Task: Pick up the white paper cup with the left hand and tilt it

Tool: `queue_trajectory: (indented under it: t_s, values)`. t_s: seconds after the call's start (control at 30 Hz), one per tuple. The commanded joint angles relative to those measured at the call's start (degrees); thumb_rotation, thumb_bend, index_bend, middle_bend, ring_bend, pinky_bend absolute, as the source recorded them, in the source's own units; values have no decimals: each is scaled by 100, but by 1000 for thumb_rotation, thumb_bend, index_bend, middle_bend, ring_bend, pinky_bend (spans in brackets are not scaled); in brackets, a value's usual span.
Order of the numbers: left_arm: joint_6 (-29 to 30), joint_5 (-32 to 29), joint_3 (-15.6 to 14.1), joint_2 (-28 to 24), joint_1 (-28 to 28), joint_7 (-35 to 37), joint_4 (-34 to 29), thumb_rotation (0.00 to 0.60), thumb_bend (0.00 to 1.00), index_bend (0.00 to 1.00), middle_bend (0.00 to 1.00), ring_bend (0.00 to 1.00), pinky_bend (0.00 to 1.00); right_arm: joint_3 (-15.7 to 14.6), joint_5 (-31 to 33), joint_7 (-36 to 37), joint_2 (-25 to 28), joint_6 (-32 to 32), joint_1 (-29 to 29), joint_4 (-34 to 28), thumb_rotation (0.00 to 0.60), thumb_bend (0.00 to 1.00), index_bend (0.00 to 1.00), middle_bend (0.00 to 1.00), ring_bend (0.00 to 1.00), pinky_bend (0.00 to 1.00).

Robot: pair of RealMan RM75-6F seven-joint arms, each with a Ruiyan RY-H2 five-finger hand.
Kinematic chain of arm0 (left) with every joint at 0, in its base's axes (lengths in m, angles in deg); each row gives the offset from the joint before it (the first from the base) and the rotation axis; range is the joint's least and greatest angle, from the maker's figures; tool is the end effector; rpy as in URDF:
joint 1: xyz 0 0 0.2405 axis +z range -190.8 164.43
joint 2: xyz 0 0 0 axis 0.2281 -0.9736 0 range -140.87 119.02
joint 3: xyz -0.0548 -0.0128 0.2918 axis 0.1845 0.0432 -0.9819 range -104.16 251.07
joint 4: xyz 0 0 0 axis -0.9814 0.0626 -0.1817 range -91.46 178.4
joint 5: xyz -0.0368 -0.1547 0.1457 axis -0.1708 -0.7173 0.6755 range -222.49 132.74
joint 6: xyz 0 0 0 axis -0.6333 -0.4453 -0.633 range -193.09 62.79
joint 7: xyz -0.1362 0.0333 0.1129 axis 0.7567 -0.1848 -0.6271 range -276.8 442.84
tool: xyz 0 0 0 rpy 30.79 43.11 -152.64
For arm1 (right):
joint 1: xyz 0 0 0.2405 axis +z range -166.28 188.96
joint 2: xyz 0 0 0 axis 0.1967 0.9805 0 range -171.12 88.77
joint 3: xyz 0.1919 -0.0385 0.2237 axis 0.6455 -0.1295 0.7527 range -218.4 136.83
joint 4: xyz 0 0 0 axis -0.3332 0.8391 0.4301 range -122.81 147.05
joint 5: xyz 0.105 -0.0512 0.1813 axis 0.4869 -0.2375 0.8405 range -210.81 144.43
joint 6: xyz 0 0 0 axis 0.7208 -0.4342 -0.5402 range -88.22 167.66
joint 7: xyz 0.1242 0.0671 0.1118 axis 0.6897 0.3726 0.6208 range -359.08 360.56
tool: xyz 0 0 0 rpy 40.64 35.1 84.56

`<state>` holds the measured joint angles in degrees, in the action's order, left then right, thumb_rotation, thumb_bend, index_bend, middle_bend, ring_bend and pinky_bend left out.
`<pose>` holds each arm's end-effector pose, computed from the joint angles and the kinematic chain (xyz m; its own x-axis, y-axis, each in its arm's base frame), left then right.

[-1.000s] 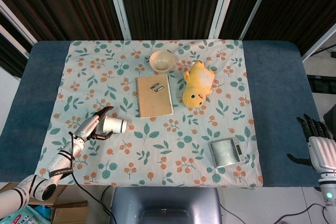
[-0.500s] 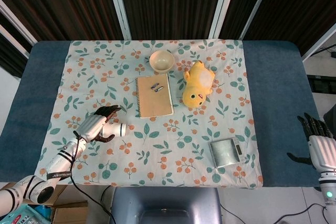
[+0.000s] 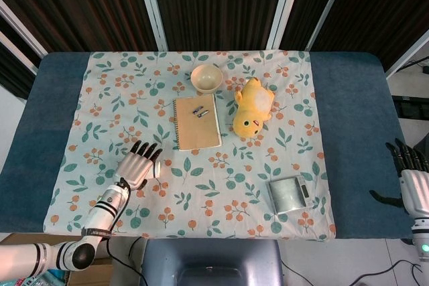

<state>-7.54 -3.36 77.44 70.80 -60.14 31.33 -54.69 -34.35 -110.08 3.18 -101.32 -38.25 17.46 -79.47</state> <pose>-0.1882 0.3818 -0.0208 0.7520 0.3186 0.5771 0.6591 -0.3783 -0.6500 -0.3790 -0.2407 0.2025 0.3990 -0.0404 0.9161 -0.9069 0.1302 0.4008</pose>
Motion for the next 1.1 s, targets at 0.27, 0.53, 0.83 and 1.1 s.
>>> queue_trajectory:
  t_s: [0.27,0.53,0.83,1.1]
  values:
    - [741,-1434,-50,716,-525,-790,-58,600,302,0,80,0,0,-5,25,144,-44,57,3,151,600,109,0,0,0,0]
    - [1137,-1086,-134,905,-497,-784,95,600,308,91,158,0,0,-10,31,180,-75,87,8,219,600,108,0,0,0,0]
    - [1366,-982,-188,1040,-406,-788,145,600,361,239,263,0,0,-27,37,186,-82,139,17,252,600,109,0,0,0,0]
    - [1566,-736,-154,1194,-410,-931,341,600,406,342,337,52,0,-46,77,179,-76,232,33,272,600,108,0,0,0,0]
